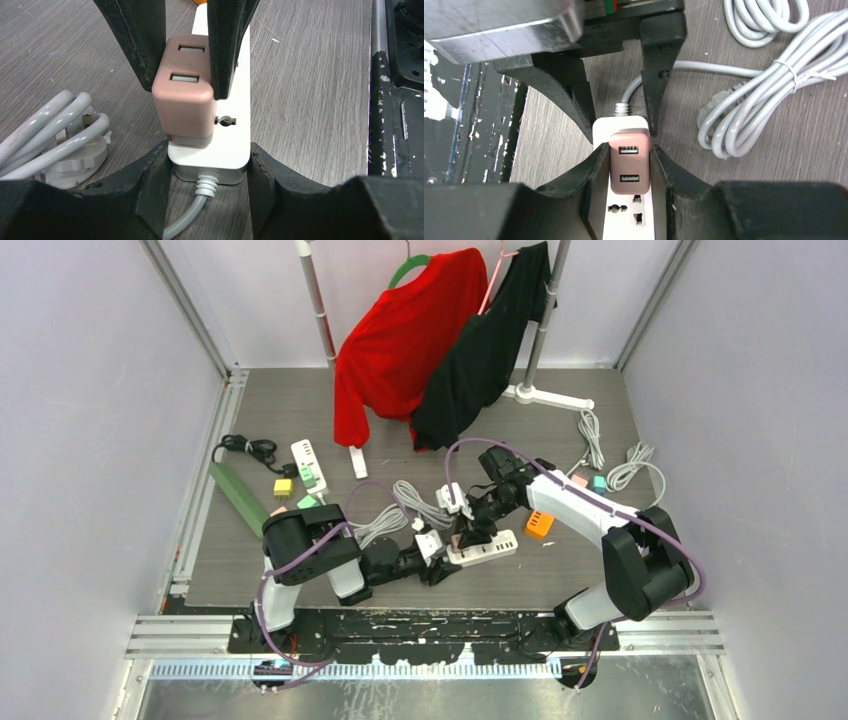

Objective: Pull the plug off the socket
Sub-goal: Remove the plug from the socket.

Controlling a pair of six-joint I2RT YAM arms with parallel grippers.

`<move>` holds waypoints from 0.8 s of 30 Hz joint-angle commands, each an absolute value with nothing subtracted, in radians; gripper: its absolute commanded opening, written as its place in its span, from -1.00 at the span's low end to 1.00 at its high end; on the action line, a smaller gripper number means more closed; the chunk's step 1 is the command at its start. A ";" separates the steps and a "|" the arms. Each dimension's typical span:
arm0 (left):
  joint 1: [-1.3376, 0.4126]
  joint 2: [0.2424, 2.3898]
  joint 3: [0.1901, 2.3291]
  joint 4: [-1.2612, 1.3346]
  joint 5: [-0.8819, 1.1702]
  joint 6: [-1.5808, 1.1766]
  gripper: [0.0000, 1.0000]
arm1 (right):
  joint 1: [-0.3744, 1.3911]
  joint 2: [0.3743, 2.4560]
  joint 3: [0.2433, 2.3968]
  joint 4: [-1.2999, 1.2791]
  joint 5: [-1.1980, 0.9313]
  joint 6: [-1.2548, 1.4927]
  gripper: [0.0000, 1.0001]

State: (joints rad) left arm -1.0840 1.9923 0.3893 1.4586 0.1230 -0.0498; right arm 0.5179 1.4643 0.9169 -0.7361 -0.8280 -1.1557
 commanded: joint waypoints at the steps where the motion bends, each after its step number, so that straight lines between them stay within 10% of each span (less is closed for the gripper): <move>1: -1.065 2.014 0.380 1.411 0.063 -0.055 -1.00 | 0.451 1.406 0.968 -0.716 -0.888 -1.046 -0.98; 21: -1.062 1.988 0.365 1.411 0.074 -0.078 -1.00 | 0.479 1.395 0.975 -0.785 -0.901 -1.110 -0.98; 24: -1.062 1.939 0.347 1.410 0.067 -0.101 -0.32 | 0.402 1.384 1.016 -0.863 -0.947 -1.121 -0.98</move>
